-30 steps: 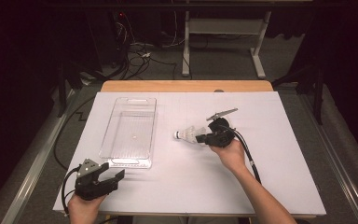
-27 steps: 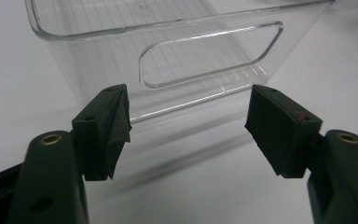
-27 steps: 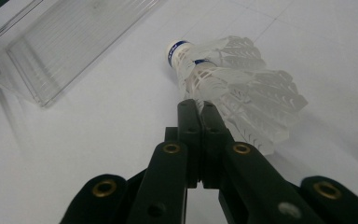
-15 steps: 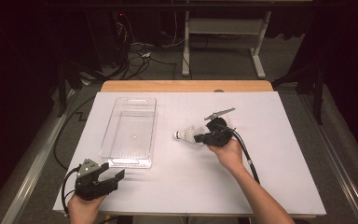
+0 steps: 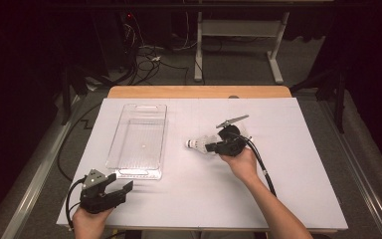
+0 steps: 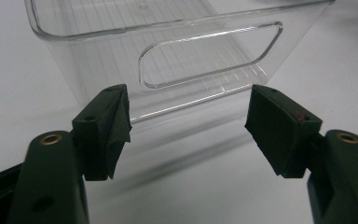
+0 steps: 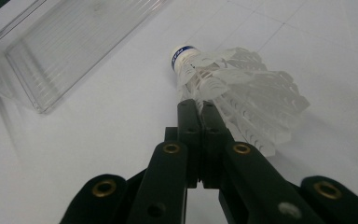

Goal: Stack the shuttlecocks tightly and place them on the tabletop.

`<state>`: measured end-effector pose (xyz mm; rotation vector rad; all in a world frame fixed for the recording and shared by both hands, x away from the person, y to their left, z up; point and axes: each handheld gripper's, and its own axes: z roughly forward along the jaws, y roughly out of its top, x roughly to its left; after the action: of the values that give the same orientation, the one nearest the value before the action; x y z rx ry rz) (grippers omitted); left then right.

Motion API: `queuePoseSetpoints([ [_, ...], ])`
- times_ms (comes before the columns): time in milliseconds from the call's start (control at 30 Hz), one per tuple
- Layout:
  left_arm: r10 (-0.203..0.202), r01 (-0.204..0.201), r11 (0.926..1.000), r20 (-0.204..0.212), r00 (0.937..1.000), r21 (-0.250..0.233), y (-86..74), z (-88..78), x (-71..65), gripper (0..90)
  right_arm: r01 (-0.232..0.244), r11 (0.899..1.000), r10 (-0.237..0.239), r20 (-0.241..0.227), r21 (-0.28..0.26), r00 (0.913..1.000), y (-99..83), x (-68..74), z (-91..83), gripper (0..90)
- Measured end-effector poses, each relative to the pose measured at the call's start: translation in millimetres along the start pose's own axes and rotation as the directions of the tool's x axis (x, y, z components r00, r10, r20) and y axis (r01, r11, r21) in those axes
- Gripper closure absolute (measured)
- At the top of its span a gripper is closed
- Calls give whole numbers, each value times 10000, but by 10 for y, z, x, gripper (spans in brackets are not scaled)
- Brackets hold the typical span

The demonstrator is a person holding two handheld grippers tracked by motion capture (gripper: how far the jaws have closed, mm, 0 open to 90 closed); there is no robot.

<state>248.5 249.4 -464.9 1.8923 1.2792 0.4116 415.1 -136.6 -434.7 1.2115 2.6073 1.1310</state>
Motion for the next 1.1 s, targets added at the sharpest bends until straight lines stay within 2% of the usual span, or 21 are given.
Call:
queuePoseSetpoints([
  [1100,-8,8,10000,25,10000,2,1,-5,3,314,47,10000,-46,180,-76,9998,48,8,69,897],
])
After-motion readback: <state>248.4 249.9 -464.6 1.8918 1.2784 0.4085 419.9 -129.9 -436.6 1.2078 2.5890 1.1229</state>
